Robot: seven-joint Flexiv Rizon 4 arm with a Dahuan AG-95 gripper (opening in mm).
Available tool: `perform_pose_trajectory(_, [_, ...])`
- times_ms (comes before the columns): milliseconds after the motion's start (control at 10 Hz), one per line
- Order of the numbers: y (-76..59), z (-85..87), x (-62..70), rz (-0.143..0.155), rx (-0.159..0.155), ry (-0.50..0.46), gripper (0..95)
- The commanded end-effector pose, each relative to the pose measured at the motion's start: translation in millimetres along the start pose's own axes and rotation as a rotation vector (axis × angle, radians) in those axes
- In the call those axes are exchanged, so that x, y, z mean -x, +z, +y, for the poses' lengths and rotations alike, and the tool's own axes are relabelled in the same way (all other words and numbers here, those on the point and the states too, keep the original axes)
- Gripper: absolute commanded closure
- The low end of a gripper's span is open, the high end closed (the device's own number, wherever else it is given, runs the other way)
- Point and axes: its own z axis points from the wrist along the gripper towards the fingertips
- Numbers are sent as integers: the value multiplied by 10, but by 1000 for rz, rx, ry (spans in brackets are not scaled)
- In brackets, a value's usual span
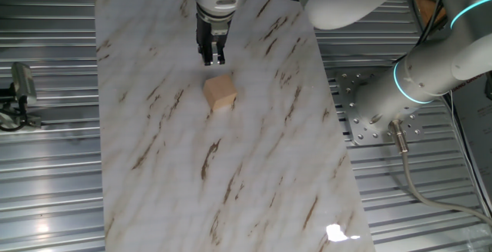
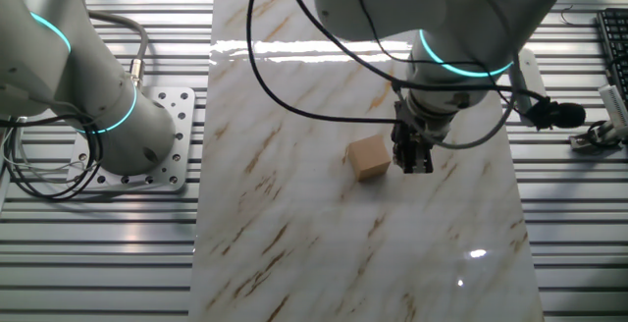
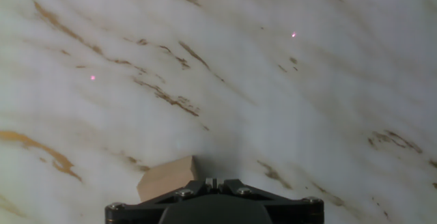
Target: Use the gripper to push the small block from left to right
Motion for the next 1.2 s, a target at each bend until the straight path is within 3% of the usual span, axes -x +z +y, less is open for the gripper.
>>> perform_pose_trajectory(100, [-20, -2, -30, 10, 7, -14, 950])
perform_pose_trajectory(600, [147, -58, 39, 19, 12, -36, 950])
perform_pose_trajectory(800, [226, -76, 65, 17, 31, -35, 950])
perform_pose_trajectory(900, [278, -82, 72, 12, 48, -31, 950])
perform_pose_trajectory(1200, [387, -86, 65, -6, 54, -32, 950])
